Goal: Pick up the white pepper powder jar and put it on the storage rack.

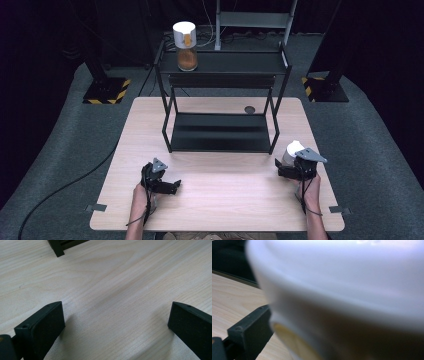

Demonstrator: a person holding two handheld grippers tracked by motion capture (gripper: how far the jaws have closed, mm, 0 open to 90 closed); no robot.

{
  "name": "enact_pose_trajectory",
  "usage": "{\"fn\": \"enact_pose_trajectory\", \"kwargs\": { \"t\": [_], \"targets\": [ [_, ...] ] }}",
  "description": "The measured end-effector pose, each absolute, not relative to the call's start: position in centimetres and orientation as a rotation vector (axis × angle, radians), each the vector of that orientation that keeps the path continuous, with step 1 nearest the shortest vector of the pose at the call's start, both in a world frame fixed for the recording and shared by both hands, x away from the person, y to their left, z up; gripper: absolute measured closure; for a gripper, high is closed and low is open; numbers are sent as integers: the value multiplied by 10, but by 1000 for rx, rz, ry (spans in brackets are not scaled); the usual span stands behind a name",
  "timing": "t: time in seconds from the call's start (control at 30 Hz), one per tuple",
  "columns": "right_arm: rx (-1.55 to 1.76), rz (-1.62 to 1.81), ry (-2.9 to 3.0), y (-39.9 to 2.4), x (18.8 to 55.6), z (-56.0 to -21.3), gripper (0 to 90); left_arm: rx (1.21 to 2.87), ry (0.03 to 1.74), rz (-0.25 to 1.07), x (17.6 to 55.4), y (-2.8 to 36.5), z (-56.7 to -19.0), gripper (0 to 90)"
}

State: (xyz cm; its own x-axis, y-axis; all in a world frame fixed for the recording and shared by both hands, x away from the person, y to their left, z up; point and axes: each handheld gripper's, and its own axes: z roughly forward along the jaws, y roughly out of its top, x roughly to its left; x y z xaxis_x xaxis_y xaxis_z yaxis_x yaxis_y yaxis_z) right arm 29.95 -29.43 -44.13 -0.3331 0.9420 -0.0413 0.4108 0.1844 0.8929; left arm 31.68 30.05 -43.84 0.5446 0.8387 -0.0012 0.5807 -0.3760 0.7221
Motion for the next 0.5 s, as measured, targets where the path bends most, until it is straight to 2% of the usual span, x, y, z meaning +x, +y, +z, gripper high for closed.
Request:
{"fn": "enact_pose_trajectory", "kwargs": {
  "t": [0.07, 0.13, 0.2, 0.27, 0.5],
  "targets": [
    [1272, 1081, 1824, -290, 299, -443, 17, 2097, 1140, 485, 317, 300, -439, 2],
    [1272, 1084, 1816, -291, 298, -444, 134, 2095, 1139, 484, 317, 300, -439, 2],
    [1280, 1087, 1819, -293, 299, -444, 165, 2095, 1139, 484, 317, 300, -439, 2],
    [1297, 1132, 1831, -301, 301, -446, 263, 2096, 1136, 484, 317, 300, -439, 2],
    [1294, 1149, 1826, -302, 300, -447, 301, 2111, 1107, 470, 318, 302, -439, 3]
  ]
}}
